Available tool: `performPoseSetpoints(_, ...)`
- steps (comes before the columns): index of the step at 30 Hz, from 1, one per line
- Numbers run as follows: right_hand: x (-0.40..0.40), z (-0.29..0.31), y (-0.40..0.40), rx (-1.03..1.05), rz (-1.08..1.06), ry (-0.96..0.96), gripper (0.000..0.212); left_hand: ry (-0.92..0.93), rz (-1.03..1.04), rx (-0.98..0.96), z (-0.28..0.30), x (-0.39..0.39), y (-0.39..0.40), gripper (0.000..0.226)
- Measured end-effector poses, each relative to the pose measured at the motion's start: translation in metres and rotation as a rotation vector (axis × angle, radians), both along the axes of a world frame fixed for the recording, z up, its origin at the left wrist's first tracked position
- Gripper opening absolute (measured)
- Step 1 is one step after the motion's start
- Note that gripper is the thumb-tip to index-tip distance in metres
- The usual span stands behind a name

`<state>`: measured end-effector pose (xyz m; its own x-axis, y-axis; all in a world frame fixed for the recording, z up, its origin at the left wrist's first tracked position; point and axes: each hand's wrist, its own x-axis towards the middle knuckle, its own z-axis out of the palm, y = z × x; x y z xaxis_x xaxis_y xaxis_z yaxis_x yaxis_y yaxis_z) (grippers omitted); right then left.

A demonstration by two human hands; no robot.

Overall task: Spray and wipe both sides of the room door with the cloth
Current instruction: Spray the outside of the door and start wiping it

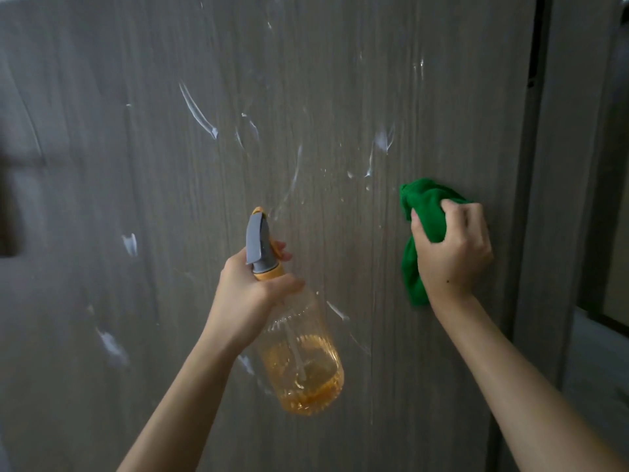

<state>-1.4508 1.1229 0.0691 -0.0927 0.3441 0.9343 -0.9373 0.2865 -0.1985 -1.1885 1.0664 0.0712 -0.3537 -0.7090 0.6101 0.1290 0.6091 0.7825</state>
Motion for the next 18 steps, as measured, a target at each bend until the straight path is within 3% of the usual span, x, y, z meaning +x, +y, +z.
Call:
performPoseSetpoints(5,0.003,-0.020,-0.001,0.019,0.019,0.008,0.029,-0.016,-0.005,-0.024,-0.011,-0.001,0.011,0.044)
performPoseSetpoints(9,0.003,-0.053,-0.003,0.063,0.020,0.034,0.031,-0.048,-0.076,0.035,-0.053,-0.006,0.027,0.053)
performPoseSetpoints(18,-0.005,-0.103,0.003,0.113,0.012,0.082,0.032,-0.196,-0.106,0.177,-0.137,-0.039,0.049,0.042)
